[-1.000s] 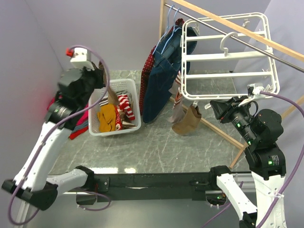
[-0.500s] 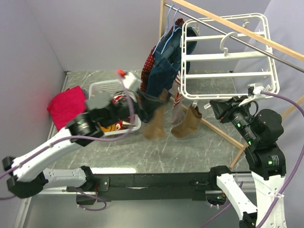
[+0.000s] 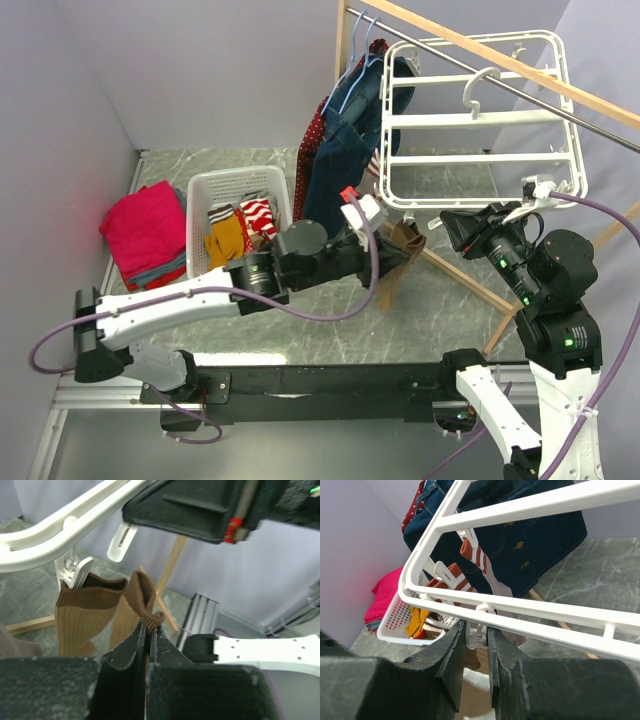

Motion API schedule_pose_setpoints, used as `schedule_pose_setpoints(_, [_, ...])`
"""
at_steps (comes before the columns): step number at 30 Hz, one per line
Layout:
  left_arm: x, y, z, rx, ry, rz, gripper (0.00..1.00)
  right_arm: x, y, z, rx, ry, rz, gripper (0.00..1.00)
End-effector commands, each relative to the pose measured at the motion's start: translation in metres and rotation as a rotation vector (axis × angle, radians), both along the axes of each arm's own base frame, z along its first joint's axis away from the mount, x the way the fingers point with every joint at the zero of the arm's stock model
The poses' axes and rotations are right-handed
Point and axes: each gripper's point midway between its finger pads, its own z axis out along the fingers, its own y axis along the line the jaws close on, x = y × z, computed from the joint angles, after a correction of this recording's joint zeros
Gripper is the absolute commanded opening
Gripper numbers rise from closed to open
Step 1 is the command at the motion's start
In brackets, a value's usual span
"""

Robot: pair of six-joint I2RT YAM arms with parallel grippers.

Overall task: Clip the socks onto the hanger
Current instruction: Clamp the sock onto the hanger.

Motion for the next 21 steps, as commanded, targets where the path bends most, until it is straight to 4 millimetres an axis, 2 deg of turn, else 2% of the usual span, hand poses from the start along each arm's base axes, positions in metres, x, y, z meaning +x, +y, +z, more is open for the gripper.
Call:
schedule_pose_setpoints(1, [0.014, -0.017, 0.013, -0.057, -0.045, 0.050, 0.01, -0.005, 0.005, 0.016, 0.021, -0.040, 0.027, 0.00])
schedule_pose_setpoints(9, [0.036, -0.037, -0.006, -0.015, -0.082, 0.122, 0.01, -0.004, 0.004, 0.016, 0.036, -0.034, 0.017, 0.00])
schedule_pose_setpoints(21, [0.056, -0.049, 0.009, -0.048, -0.131, 0.203, 0.01, -0.003, 0.001, 0.008, 0.033, -0.010, -0.002, 0.00])
